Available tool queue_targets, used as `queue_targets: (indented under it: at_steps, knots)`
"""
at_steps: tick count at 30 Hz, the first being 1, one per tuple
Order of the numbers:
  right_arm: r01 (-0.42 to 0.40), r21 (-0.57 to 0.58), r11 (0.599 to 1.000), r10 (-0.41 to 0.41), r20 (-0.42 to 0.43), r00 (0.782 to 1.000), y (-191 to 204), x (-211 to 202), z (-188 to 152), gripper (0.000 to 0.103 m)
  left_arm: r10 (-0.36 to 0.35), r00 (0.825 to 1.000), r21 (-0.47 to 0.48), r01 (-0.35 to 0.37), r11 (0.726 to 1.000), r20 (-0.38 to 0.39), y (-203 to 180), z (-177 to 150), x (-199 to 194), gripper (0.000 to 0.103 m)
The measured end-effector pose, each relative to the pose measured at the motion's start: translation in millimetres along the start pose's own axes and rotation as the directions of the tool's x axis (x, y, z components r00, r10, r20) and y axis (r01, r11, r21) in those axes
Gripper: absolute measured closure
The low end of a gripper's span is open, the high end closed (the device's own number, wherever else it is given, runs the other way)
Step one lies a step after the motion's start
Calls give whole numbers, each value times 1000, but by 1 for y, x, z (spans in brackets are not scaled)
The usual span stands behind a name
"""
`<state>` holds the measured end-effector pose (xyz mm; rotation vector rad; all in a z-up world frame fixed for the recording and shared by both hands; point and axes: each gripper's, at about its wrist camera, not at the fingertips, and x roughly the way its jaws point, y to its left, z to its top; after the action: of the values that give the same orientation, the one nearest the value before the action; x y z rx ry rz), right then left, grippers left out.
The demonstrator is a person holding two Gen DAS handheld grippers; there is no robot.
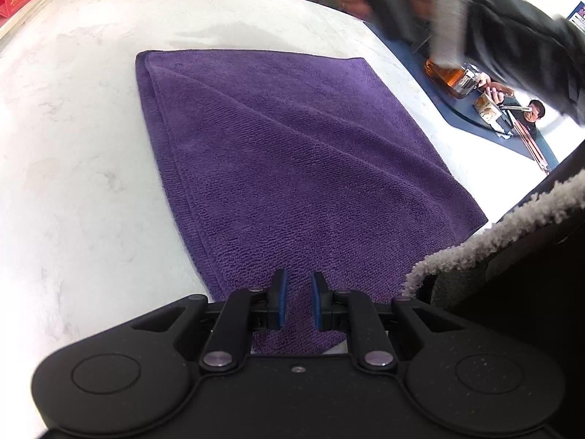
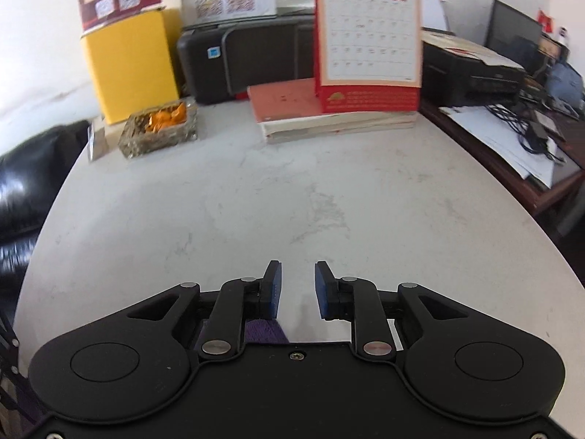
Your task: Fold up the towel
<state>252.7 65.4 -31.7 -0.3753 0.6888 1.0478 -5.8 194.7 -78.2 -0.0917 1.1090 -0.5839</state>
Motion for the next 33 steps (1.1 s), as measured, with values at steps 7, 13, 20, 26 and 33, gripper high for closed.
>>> queue_targets:
  at_steps: [7,13,20,26,33]
  knots:
    - [265,265,927,-228,-162,960,6,-78,-108,76,18,999,71,-15,997,-43,-3,8,3,90]
    - [333,404,852,-267,-213,940,10,-102,-159,76,53,994,155,-38,987,-95,-10,11,4,90]
    - [260,298,919,-212,-182,960,-1,-88,-168,78,133,984,205,-107,973,-117,-23,4,7,90]
    - [222,227,948,-191,-151,970,-22,-104,-180,99,175,978,195,-151,969,-115,-28,-3,5,90]
    - [183,234,955,-164,-96,982,-33,-113,-189,102,277,958,119,-268,956,-69,-38,2,-6,90]
